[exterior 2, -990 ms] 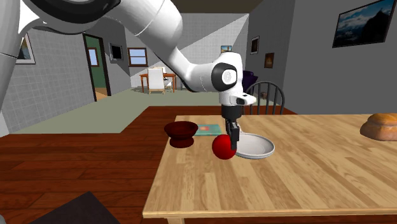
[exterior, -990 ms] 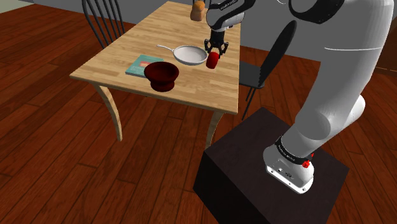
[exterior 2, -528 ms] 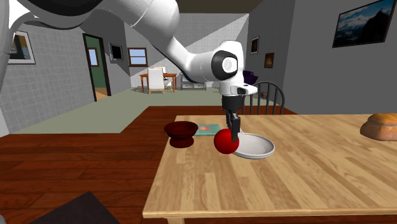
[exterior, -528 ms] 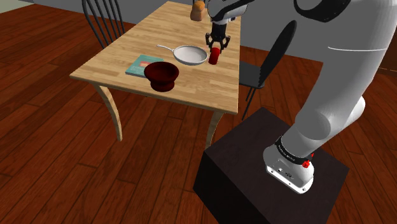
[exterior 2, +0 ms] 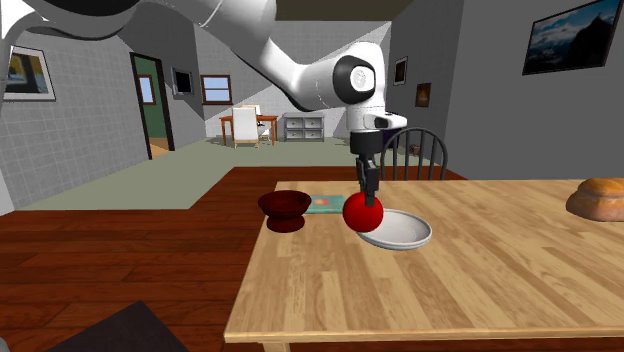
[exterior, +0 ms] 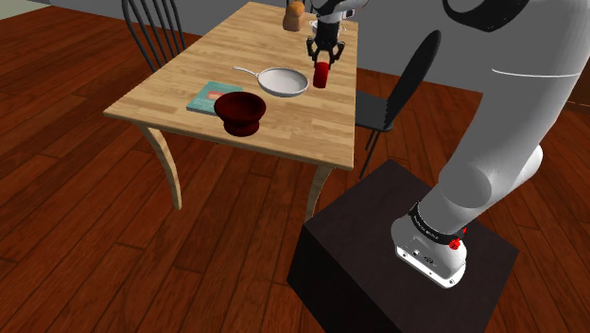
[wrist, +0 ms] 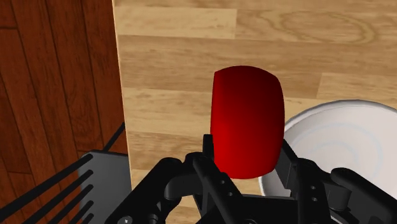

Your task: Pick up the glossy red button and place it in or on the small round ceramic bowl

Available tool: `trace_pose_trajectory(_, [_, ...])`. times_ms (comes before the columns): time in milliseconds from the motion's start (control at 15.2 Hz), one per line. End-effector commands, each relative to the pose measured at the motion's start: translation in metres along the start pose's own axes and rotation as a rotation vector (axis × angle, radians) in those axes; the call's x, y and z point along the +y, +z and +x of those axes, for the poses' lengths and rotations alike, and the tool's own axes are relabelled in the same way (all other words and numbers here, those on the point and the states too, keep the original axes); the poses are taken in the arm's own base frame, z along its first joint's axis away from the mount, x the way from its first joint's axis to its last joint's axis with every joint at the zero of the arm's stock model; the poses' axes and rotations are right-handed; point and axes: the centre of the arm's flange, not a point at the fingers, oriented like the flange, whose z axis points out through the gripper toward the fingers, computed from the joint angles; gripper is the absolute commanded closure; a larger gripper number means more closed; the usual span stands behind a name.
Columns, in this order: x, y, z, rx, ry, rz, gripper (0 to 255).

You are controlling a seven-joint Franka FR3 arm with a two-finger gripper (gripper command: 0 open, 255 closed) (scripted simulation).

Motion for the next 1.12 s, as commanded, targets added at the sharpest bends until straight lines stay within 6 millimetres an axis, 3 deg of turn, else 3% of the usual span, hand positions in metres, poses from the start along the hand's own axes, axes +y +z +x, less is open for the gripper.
trace_pose_trajectory(0, [0.002,-0.013,-0.001,0.000,0.000,0.000,255])
trace_pose_trajectory(264, [0.003,-0.029,0.000,0.000,0.000,0.000,255])
trace_pose_trajectory(1056, [-0.121,-0.050,-0.097,0.000,0.000,0.000,255])
